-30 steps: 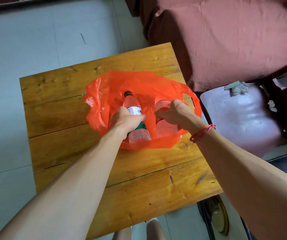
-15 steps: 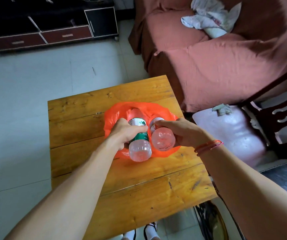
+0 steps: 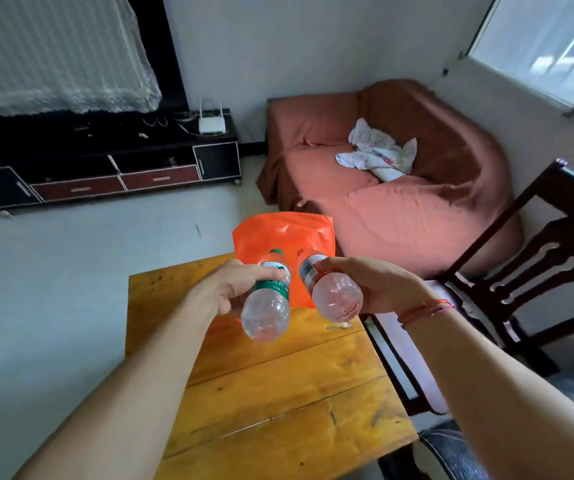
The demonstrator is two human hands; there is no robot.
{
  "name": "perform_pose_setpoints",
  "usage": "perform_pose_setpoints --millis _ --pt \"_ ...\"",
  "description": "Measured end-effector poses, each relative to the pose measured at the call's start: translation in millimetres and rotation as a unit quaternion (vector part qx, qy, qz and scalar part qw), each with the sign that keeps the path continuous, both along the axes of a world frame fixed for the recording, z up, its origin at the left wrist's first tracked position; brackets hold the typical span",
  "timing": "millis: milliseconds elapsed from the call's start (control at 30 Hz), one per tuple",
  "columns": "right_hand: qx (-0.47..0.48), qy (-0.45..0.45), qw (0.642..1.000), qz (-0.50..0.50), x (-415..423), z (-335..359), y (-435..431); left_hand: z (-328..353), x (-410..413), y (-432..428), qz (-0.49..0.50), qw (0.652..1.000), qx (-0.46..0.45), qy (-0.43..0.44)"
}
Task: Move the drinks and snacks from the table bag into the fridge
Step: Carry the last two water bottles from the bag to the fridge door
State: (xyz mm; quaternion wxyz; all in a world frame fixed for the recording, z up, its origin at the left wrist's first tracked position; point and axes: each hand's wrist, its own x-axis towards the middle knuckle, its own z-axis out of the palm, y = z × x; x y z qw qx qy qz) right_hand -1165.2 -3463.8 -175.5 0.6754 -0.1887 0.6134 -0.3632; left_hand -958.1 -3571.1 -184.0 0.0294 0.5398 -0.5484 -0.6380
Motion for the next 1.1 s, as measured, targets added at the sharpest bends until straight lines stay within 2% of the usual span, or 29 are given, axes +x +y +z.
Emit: perform_pose_setpoints --millis 200,367,433,633,900,1100 --pt "-0.053 -0.014 0.998 0.031 4.1 40.3 20.7 47.8 25.0 8.7 -0.001 0.998 -0.010 0.056" --pt "-0.097 0.007 0.995 0.032 11.9 59.5 23.9 74.2 36.0 17.1 0.015 0.993 -0.051 0.108" --pt "-0.137 0.044 0.989 0.035 14.1 69.2 21.1 85.4 38.1 19.6 0.028 0.988 -0.076 0.130" --pt "-0.249 0.172 0.953 0.006 25.9 106.2 10.1 124.5 39.3 22.4 0.043 0.963 -0.178 0.198" --pt "-0.333 0.264 0.903 -0.062 34.9 162.7 1.1 177.5 35.4 21.4 0.101 0.907 -0.287 0.291" --pt "-0.378 0.303 0.873 -0.064 34.9 185.9 -2.9 201.3 45.8 22.1 0.106 0.883 -0.346 0.299"
